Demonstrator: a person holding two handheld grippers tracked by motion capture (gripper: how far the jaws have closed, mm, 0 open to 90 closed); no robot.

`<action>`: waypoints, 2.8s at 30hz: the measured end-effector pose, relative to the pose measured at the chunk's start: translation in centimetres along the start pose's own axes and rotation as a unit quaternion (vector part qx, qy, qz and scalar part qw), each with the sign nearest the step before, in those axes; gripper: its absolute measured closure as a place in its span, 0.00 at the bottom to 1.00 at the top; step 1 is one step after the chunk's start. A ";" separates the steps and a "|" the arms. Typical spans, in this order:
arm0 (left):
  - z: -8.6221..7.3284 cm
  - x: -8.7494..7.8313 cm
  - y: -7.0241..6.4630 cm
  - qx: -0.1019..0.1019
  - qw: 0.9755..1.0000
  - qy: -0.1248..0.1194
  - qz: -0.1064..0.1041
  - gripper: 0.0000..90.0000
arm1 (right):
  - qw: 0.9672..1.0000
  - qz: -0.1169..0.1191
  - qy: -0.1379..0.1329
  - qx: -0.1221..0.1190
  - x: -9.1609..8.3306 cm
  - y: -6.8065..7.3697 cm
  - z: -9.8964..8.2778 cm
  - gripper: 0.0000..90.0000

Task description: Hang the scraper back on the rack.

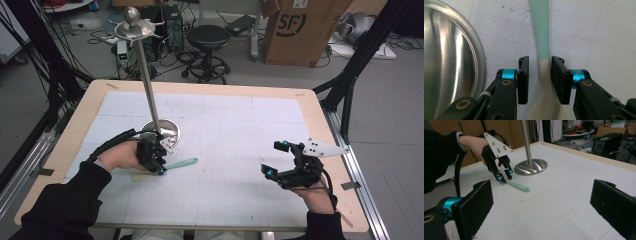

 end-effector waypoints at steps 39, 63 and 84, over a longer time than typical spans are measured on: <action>-3.8 -5.2 -2.0 -0.074 0.965 -0.242 0.069 0.89 | 1.000 -0.007 -0.001 0.001 -0.6 -0.1 -0.2 0.04; -7.2 -11.5 -2.9 -0.134 0.866 -0.474 0.087 0.89 | 1.000 -0.008 0.006 0.003 -0.1 -0.4 -0.5 0.04; -8.3 -16.8 -2.9 -0.128 0.822 -0.530 0.162 0.89 | 1.000 -0.010 0.001 0.004 -0.5 -0.4 -0.5 0.04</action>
Point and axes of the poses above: each handheld gripper's, and its own axes: x roughly forward along the jaws, z roughly out of its top, y roughly to its left, the point moved 3 cm from there along x, roughly forward along the jaws, and after that the axes turned 9 degrees about -z, right-handed, at the moved point
